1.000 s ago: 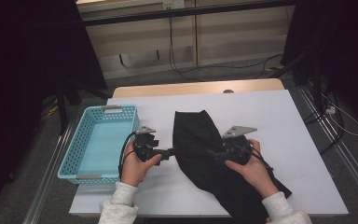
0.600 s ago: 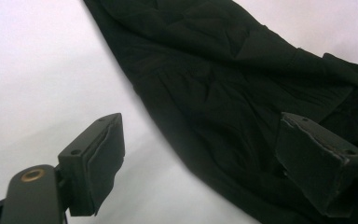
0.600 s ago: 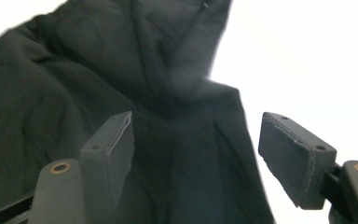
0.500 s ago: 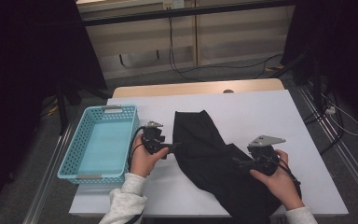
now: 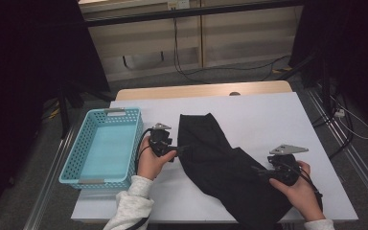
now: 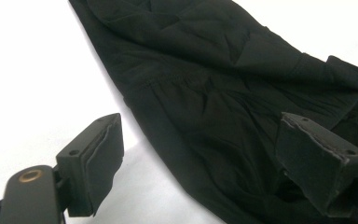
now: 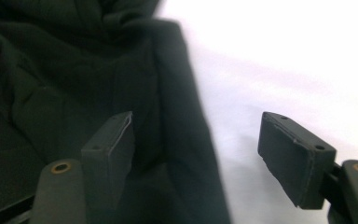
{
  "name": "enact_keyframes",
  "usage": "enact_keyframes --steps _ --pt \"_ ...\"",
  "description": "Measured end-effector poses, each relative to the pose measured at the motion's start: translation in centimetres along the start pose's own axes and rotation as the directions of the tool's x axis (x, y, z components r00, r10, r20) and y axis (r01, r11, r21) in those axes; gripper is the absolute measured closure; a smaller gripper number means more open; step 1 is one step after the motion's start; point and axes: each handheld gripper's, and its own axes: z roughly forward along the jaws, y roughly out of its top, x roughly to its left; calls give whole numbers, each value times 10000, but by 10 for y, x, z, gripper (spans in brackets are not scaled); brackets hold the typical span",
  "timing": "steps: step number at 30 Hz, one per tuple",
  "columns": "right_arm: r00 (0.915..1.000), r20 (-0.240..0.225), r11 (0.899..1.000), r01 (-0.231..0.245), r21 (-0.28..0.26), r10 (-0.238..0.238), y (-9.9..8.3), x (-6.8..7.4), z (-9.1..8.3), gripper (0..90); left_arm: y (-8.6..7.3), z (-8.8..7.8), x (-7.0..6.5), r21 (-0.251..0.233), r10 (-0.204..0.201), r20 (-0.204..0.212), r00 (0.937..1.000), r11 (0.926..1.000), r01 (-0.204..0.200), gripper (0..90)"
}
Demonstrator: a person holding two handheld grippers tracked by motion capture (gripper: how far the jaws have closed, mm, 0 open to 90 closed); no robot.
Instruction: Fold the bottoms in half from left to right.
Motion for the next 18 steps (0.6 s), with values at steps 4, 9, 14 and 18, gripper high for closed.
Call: enact_keyframes --steps 4,9,14,18 --pt "9999 -118 9999 -1 173 3 -1 5 7 316 0 0 2 17 -27 -23 10000 10000 27 159" --pt "9983 -486 9990 334 289 -320 4 15 10 715 0 0 4 -46 -27 -151 9999 10000 26 159" --pt "9938 -1105 9996 147 230 -120 4 13 11 871 0 0 4 -145 -29 -244 9997 9999 25 160" --pt "9961 -883 9998 64 166 -49 5 3 9 885 2 1 4 -202 -28 -259 9997 9998 23 170"
